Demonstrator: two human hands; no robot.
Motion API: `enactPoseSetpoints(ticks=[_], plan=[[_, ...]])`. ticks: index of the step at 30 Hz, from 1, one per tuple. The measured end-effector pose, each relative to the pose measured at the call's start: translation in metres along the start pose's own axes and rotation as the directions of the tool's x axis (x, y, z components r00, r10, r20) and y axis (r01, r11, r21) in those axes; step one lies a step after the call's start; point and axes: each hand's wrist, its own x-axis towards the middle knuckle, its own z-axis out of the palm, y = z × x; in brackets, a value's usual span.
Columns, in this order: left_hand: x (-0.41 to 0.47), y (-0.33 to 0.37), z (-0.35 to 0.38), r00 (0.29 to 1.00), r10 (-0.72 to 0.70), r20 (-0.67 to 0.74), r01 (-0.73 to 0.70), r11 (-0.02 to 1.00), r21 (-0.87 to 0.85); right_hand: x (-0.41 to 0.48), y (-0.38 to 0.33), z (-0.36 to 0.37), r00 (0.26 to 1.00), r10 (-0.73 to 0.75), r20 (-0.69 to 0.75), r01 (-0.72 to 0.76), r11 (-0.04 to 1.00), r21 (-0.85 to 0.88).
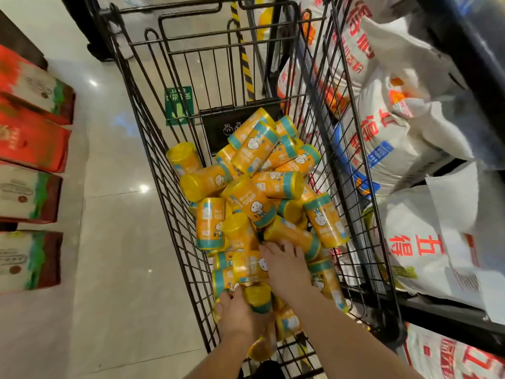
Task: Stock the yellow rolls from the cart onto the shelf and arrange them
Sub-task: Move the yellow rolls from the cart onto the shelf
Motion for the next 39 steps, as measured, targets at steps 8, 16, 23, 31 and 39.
enactPoseSetpoints(ticks=[8,16,23,31,39], plan=[[-0.014,0.000,-0.015,0.981,0.176,0.086,-0.149,0.957,-0.250,-0.019,0.011,-0.023,0.992,0.115,0.045,-0.123,0.961,0.246],[-0.030,0.009,-0.051,0.963,0.264,0.054,-0.221,0.887,-0.405,-0.056,0.031,-0.068,0.923,0.385,-0.003,-0.279,0.674,0.684],[-0.065,0.043,-0.090,0.950,0.303,0.074,-0.221,0.823,-0.523,-0.105,0.031,-0.118,0.865,0.500,-0.044,-0.197,0.418,0.887],[-0.116,0.069,-0.124,0.894,0.431,0.124,-0.257,0.718,-0.647,-0.162,0.029,-0.170,0.778,0.608,-0.156,-0.041,0.297,0.954],[-0.193,0.109,-0.152,0.788,0.597,0.154,-0.427,0.708,-0.562,-0.244,0.024,-0.228,0.656,0.680,-0.328,0.140,0.317,0.938]])
